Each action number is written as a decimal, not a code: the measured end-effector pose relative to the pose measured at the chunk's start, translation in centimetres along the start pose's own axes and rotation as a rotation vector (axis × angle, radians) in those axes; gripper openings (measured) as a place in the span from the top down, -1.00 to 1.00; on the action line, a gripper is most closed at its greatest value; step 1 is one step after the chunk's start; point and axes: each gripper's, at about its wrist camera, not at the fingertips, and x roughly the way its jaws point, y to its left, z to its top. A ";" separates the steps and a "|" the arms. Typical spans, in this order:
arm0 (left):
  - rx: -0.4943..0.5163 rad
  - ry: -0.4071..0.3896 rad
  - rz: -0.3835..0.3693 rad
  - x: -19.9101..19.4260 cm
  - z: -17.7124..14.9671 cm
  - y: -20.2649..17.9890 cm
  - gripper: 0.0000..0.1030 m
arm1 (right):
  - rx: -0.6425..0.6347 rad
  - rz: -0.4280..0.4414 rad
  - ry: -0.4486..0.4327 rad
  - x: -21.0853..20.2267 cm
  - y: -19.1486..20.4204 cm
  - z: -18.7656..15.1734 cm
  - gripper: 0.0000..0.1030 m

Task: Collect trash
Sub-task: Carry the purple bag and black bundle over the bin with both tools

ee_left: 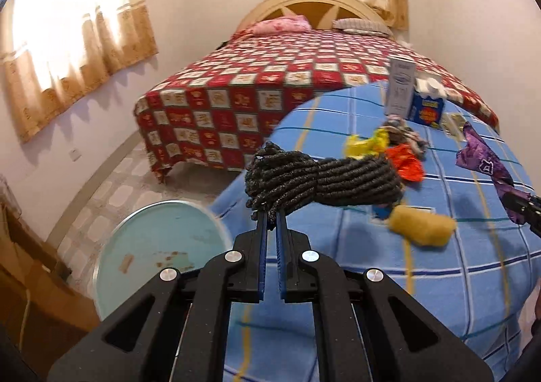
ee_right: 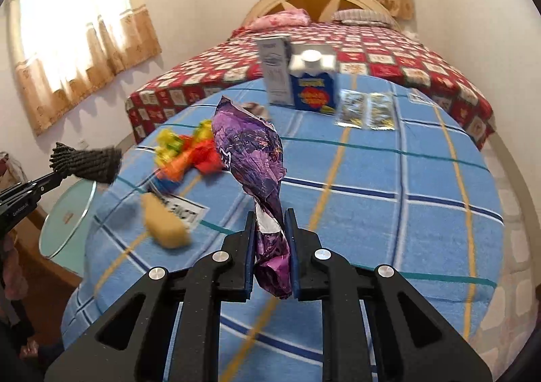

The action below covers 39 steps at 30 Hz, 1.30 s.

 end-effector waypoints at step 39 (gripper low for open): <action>-0.153 0.066 0.282 -0.9 -5.3 14.1 0.91 | -0.342 0.203 0.013 7.0 19.8 3.9 0.67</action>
